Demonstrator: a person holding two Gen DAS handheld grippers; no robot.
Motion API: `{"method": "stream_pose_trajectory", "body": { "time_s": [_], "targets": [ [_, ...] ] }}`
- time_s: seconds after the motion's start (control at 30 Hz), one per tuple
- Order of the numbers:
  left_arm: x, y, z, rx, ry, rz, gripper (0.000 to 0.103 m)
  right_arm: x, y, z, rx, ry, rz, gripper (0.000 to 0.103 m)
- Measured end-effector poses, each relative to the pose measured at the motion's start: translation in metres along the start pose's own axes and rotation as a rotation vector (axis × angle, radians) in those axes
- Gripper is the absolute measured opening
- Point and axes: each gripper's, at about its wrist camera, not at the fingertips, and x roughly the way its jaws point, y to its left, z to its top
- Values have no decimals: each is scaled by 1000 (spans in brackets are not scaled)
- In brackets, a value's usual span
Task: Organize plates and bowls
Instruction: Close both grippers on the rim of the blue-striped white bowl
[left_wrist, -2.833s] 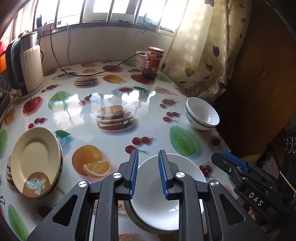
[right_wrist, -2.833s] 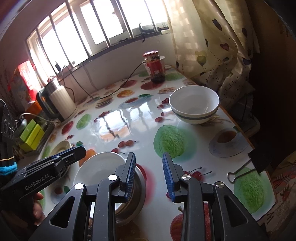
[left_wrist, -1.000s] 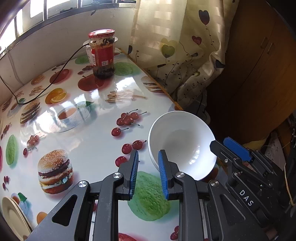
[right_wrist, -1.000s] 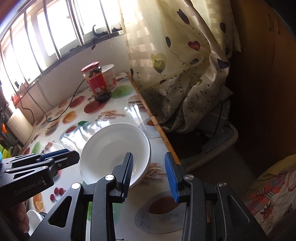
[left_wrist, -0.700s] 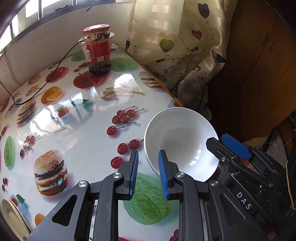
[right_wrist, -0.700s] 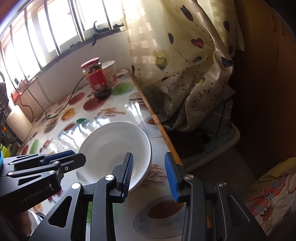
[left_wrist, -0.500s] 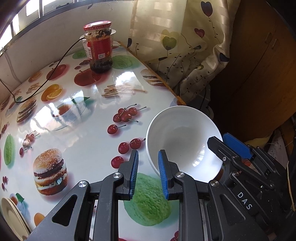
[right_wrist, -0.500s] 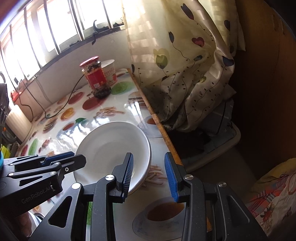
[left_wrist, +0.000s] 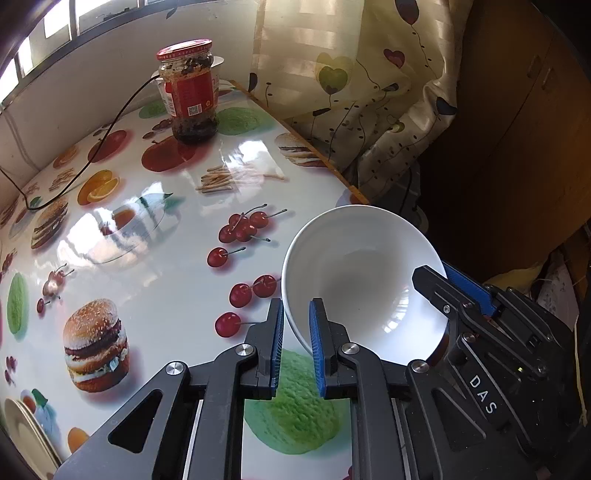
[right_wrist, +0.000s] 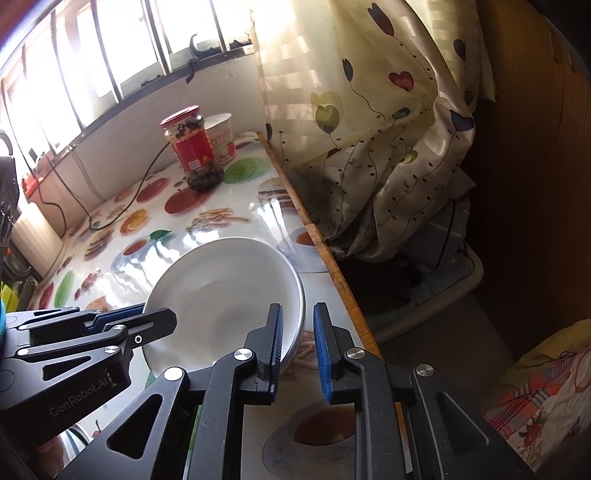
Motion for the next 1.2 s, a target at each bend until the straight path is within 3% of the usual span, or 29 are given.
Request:
{"method": "stream_pose_trajectory", "body": {
  "time_s": [1.2],
  "targets": [
    [-9, 6, -4, -28, -17, -3, 11, -3, 4, 0, -8, -9, 6, 12]
  ]
}}
